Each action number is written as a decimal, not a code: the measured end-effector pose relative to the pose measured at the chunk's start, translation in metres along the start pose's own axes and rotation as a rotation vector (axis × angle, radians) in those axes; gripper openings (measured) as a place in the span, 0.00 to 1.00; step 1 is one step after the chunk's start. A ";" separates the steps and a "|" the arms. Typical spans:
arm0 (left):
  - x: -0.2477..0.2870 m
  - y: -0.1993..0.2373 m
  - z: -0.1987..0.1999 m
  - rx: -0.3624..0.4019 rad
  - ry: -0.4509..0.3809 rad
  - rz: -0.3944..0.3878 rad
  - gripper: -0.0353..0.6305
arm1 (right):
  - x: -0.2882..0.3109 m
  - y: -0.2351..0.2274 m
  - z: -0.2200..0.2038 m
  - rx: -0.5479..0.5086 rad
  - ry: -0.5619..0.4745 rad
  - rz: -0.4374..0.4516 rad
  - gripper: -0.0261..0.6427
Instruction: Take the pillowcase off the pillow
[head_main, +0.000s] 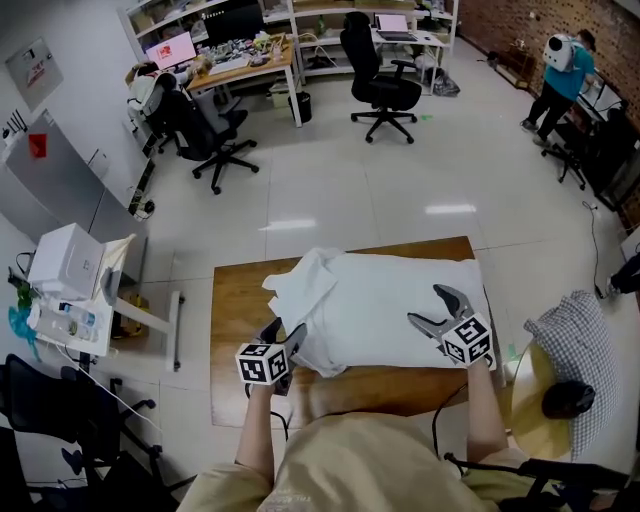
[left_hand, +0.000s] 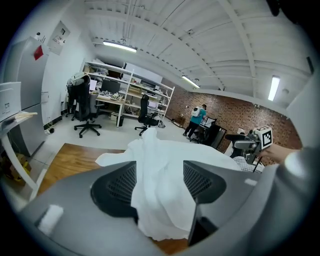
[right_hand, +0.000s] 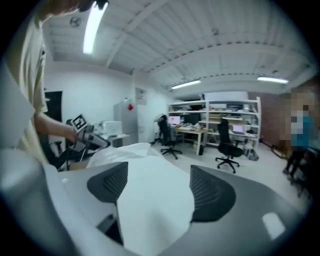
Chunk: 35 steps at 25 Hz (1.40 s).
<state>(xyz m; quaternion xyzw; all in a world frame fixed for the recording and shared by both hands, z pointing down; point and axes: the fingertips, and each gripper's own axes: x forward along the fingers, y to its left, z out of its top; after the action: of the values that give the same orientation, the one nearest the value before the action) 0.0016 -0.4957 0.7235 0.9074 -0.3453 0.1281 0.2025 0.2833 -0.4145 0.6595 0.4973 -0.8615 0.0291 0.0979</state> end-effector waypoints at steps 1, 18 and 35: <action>-0.002 0.001 -0.005 -0.002 0.005 0.004 0.47 | 0.017 0.020 -0.003 -0.076 0.065 0.068 0.61; -0.015 0.000 -0.038 -0.043 -0.006 0.109 0.48 | 0.163 0.073 -0.155 -0.553 0.877 0.541 0.80; 0.002 -0.005 -0.046 -0.058 0.043 -0.029 0.59 | 0.188 0.076 -0.093 -0.484 0.754 0.506 0.08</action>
<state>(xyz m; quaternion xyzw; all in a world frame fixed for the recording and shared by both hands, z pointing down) 0.0026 -0.4724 0.7636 0.9031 -0.3310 0.1347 0.2379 0.1390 -0.5224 0.7913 0.1911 -0.8418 0.0288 0.5041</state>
